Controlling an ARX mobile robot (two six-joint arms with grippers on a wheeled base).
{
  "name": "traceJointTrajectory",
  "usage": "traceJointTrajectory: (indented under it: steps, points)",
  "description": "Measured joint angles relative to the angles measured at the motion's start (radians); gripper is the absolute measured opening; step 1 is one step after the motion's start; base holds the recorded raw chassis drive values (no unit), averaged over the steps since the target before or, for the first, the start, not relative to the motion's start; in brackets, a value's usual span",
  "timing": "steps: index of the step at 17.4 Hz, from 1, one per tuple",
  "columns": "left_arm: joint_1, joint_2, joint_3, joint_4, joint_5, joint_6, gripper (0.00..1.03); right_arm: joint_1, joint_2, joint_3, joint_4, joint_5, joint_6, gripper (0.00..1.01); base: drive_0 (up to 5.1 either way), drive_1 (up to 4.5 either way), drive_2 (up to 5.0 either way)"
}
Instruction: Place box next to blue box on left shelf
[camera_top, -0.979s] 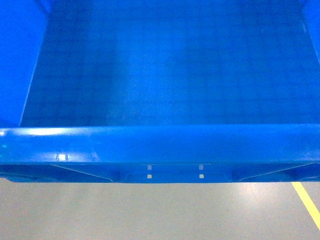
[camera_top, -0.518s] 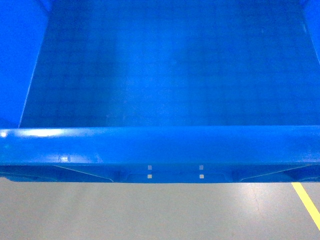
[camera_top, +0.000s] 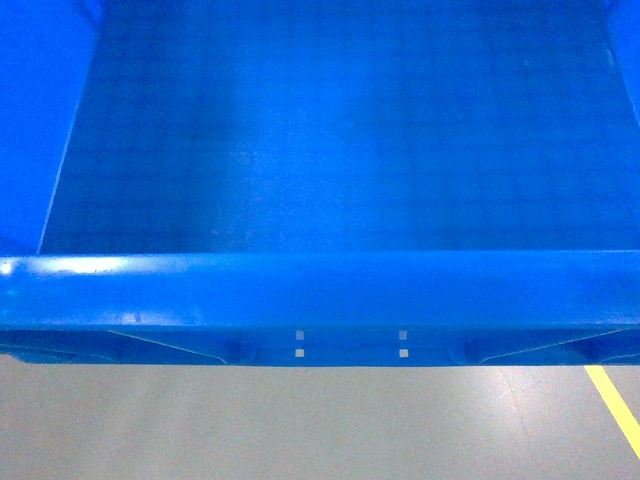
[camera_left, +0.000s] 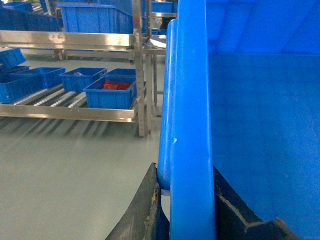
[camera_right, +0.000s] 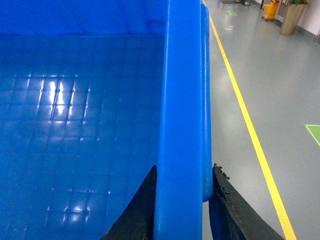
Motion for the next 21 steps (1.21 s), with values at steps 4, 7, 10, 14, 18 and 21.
traceJointTrajectory:
  steps: [4, 7, 10, 14, 18, 21]
  points:
    - [0.0, 0.0, 0.0, -0.003, -0.001, 0.0, 0.17, 0.0, 0.0, 0.0, 0.001, -0.001, 0.0, 0.21, 0.0, 4.28, -4.3]
    - [0.0, 0.0, 0.0, -0.001, 0.001, 0.0, 0.17, 0.0, 0.0, -0.001, 0.003, 0.002, -0.001, 0.21, 0.0, 4.29, -4.2]
    - [0.0, 0.001, 0.0, 0.0, 0.001, 0.0, 0.17, 0.0, 0.0, -0.001, 0.001, 0.0, 0.0, 0.21, 0.0, 4.27, -4.2]
    - [0.0, 0.001, 0.0, 0.0, 0.0, 0.0, 0.17, 0.0, 0.0, -0.001, 0.001, 0.0, 0.0, 0.21, 0.1, 4.36, -4.2]
    - [0.0, 0.001, 0.0, -0.001, 0.0, 0.0, 0.17, 0.0, 0.0, -0.001, 0.002, 0.0, 0.0, 0.21, 0.0, 4.29, -4.2]
    - [0.0, 0.001, 0.0, -0.001, -0.001, 0.0, 0.17, 0.0, 0.0, -0.001, 0.0, -0.001, 0.0, 0.21, 0.0, 4.3, -4.2]
